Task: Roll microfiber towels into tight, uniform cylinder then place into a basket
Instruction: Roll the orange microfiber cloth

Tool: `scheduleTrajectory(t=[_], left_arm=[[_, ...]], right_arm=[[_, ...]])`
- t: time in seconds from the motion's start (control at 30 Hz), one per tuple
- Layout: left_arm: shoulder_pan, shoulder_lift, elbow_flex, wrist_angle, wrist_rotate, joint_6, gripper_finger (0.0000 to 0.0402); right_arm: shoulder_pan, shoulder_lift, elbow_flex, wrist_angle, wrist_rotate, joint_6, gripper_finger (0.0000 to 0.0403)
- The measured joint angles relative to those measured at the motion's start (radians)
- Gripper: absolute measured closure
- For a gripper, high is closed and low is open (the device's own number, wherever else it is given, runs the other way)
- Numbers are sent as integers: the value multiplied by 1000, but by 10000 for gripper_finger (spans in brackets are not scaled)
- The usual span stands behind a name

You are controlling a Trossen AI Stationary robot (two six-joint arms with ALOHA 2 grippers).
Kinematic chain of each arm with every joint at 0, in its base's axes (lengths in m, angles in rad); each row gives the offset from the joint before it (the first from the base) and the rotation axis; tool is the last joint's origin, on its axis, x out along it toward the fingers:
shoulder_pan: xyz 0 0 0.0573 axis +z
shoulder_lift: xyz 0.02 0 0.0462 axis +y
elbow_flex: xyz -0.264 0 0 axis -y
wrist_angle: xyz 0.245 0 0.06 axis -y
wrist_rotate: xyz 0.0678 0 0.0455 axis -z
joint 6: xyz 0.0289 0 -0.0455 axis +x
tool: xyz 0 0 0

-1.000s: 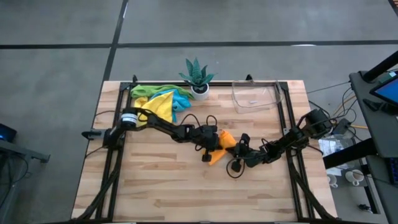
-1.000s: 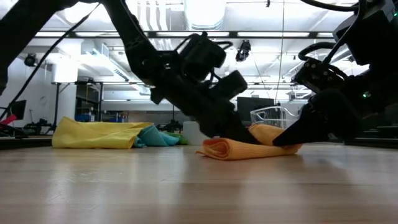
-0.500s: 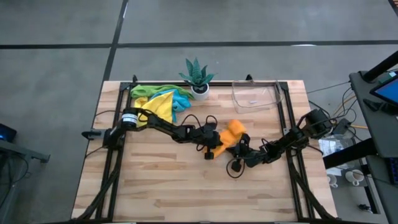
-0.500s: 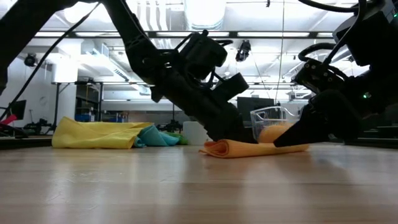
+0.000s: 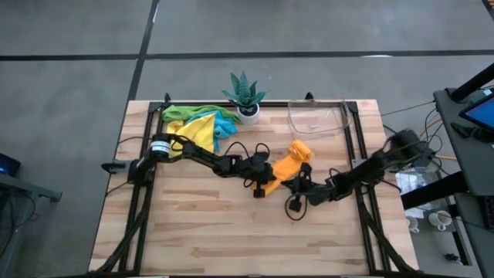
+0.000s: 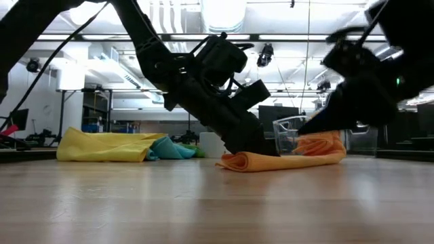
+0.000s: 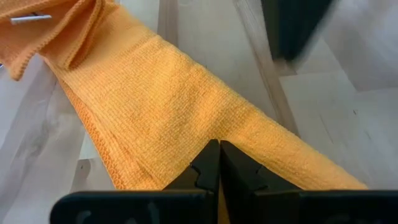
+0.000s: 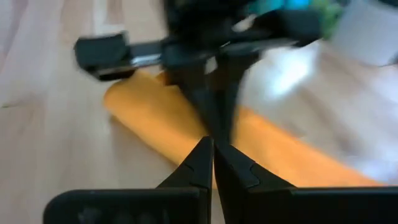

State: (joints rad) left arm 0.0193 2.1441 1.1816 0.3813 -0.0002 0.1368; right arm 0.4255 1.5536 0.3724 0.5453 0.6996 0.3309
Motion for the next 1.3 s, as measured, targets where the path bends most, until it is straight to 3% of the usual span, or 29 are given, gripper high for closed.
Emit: scheduleTrajectory(t=[0.2, 0.37, 0.5, 0.7, 0.87, 1.03, 1.3], left_arm=[[0, 0, -2, -1, -2, 1, 402], [0, 0, -2, 0, -3, 1, 402], [0, 0, -2, -1, -4, 1, 402], [0, 0, -2, 1, -5, 1, 402], [0, 0, -2, 1, -5, 0, 402], [0, 0, -2, 2, -5, 0, 402], [0, 0, -2, 3, -5, 0, 402]], right_arm=[[-5, -334, 57, -454, 195, 58, 394], [-61, -530, 89, -761, 197, 202, 379], [-135, -595, 86, -932, 143, 338, 326], [-253, -601, 33, -960, 86, 499, 216], [-340, -587, 18, -938, 18, 552, 155], [-399, -554, 4, -836, -46, 538, 131], [-477, -454, 3, -803, -95, 533, 137]])
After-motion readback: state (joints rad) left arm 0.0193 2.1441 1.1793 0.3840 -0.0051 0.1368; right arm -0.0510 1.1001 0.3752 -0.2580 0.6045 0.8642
